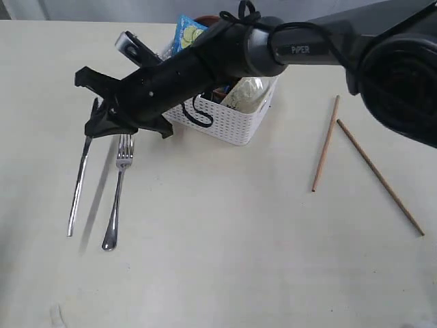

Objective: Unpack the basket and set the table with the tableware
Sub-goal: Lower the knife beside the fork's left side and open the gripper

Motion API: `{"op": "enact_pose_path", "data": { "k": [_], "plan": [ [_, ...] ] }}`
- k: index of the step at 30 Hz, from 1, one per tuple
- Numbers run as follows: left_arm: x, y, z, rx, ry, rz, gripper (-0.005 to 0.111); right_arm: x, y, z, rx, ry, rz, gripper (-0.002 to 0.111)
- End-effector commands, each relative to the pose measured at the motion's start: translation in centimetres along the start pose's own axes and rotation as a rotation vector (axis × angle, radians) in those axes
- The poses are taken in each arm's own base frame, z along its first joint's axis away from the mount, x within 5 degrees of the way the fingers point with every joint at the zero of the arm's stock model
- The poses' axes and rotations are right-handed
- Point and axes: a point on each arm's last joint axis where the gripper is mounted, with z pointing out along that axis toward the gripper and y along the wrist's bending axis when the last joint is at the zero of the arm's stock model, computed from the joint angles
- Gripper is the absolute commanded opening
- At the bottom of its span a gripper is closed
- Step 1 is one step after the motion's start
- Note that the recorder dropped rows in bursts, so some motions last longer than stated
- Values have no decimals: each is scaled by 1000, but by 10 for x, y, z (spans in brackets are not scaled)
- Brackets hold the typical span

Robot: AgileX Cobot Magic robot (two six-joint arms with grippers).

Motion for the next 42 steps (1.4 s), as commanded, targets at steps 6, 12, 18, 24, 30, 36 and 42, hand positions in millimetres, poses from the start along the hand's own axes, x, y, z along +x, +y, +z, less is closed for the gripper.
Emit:
{"op": "enact_pose_path", "data": {
  "k": [6,12,18,24,30,36,42],
  "plan": [
    [1,0,0,4,-1,1,0,5,-2,0,13,-9,-45,0],
    [1,0,0,4,-1,1,0,7,-14,8,25,15,-23,0],
    [1,0,0,4,-1,1,0,14,-24,22,5,44,26,0],
    [1,0,0,4,-1,1,0,13,-24,25,26,12,23,0],
    [1,0,0,4,-1,1,0,10,-26,25,48,-25,24,0],
    [1,0,0,4,-1,1,0,9,-26,25,51,-30,24,0],
    [1,0,0,4,-1,1,0,9,-26,25,51,-30,24,30]
  ]
}}
